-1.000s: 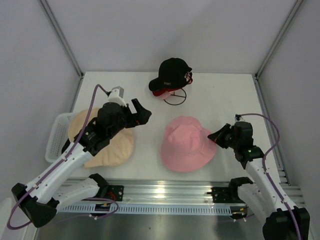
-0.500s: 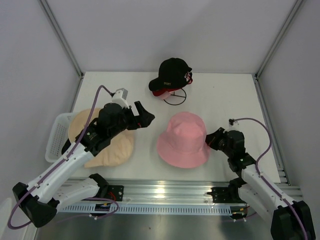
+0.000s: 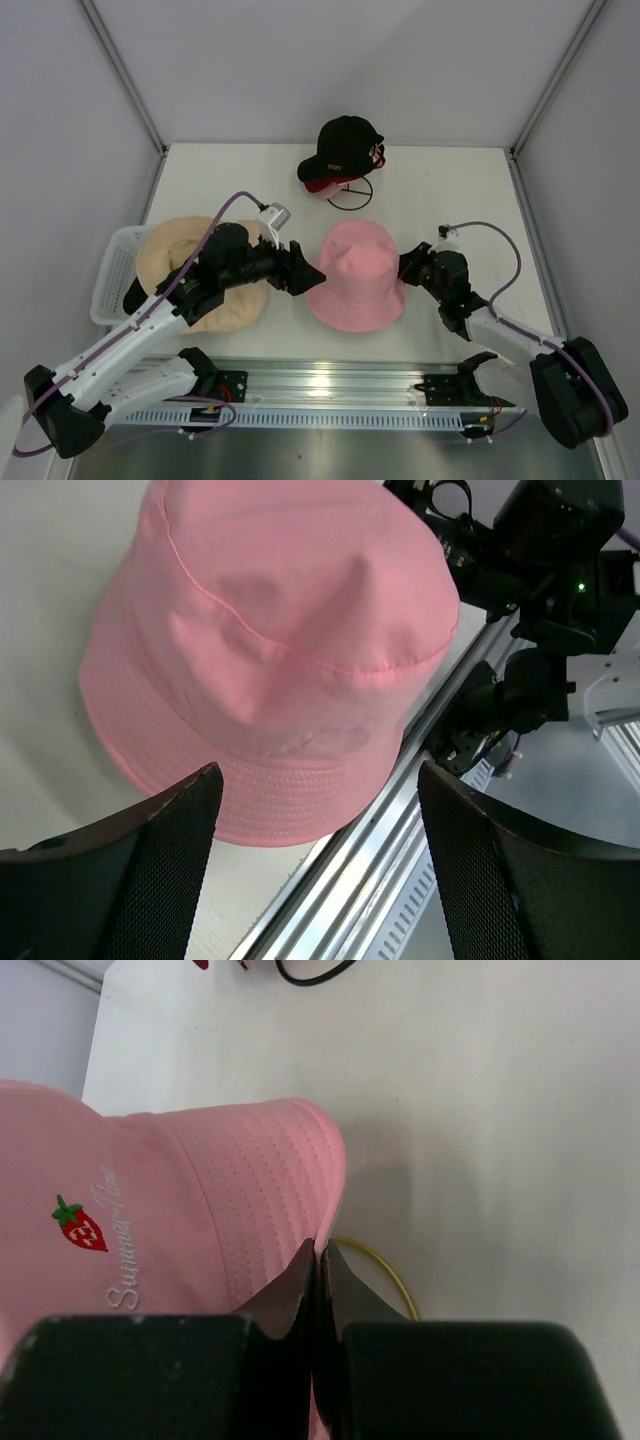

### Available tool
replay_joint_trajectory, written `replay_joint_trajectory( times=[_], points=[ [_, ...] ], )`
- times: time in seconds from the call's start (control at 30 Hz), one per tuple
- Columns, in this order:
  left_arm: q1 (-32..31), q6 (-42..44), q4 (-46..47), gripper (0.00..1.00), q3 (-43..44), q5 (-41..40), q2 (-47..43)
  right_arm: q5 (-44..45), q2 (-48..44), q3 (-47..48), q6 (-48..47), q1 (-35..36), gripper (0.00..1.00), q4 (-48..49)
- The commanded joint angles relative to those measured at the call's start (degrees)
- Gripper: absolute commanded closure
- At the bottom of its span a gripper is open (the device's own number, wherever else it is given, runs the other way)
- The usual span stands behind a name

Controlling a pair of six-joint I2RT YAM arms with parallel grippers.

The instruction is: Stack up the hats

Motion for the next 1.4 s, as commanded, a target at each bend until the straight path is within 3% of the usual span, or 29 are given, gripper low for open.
replay_joint_trajectory(
  times=[0.0,0.1,0.33,0.63,0.8,0.93,0.97,1.0,1.17,1.37],
  points=[
    [-0.1,3.2,3.3,0.18,-1.7,4.1,-1.0,6.8,5.0,1.5,1.0,3.1,0.98,14.3],
    [-0.4,4.9,4.4,0.18,-1.7,6.6,0.2,7.3,11.3,2.7,1.9,3.6,1.00,20.8],
    [-2.5,8.6,3.0,0.19,-0.7,8.5,3.6,6.6,21.5,11.0,-2.5,4.3,1.00,26.3],
    [-4.6,5.0,0.5,0.22,-3.4,-5.0,7.6,4.9,21.8,16.4,-8.0,4.3,0.86,25.0],
    [-4.5,4.6,-0.8,0.18,-0.9,-11.2,3.3,6.9,20.2,17.2,-7.9,4.1,0.78,16.9],
    [-3.5,5.2,-7.5,0.15,3.8,-19.5,-0.9,5.6,20.5,18.0,-5.8,2.1,0.75,9.8],
    [-2.8,5.1,-8.7,0.14,4.6,-22.7,-1.6,3.8,20.7,17.8,-5.2,1.7,0.71,8.8],
    [-2.4,4.9,-10.7,0.12,6.9,-24.4,-2.2,3.3,20.8,17.1,-4.9,1.4,0.56,8.6],
    [2.6,2.1,-18.6,0.07,11.9,-37.4,-5.1,-1.1,17.3,18.1,-5.9,0.1,0.28,5.0],
    [16.1,1.3,-25.8,0.01,12.2,-41.5,-5.1,-2.9,9.4,29.6,-12.6,-6.9,0.00,-15.4]
  ],
)
